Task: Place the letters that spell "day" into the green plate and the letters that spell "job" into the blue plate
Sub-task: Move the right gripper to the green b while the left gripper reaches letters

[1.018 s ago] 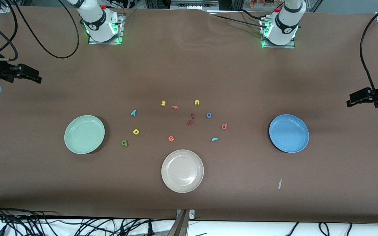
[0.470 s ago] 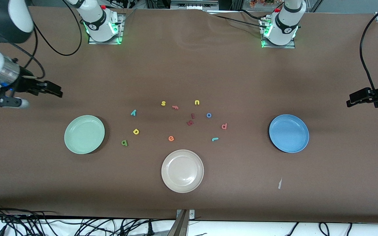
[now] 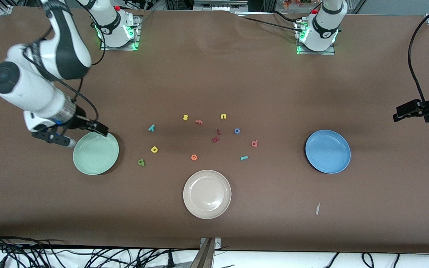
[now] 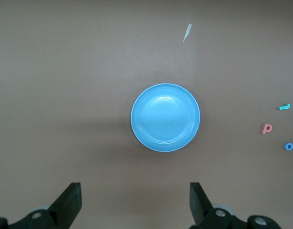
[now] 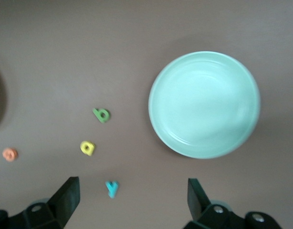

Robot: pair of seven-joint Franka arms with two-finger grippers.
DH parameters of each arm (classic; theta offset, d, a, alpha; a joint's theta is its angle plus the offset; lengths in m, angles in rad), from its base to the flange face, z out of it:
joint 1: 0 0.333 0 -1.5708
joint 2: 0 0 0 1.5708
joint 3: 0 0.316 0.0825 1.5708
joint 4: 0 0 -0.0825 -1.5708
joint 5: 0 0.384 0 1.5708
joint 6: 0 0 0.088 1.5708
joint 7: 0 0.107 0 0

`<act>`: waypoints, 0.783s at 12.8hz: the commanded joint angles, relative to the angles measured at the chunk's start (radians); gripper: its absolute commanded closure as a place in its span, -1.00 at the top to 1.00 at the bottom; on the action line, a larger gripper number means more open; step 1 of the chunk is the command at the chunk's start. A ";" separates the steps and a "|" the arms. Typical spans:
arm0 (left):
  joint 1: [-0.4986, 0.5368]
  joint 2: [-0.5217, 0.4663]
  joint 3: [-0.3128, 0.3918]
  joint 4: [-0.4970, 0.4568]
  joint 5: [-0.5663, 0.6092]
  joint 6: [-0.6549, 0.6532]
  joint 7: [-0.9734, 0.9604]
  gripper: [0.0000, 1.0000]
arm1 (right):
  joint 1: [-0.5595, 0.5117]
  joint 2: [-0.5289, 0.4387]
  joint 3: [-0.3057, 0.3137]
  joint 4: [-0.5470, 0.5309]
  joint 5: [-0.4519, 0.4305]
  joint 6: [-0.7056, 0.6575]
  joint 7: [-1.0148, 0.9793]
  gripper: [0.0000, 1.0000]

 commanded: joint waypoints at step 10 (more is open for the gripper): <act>-0.103 0.118 0.001 0.008 -0.022 0.059 0.004 1.00 | 0.132 0.393 -0.063 0.206 0.002 0.283 0.368 1.00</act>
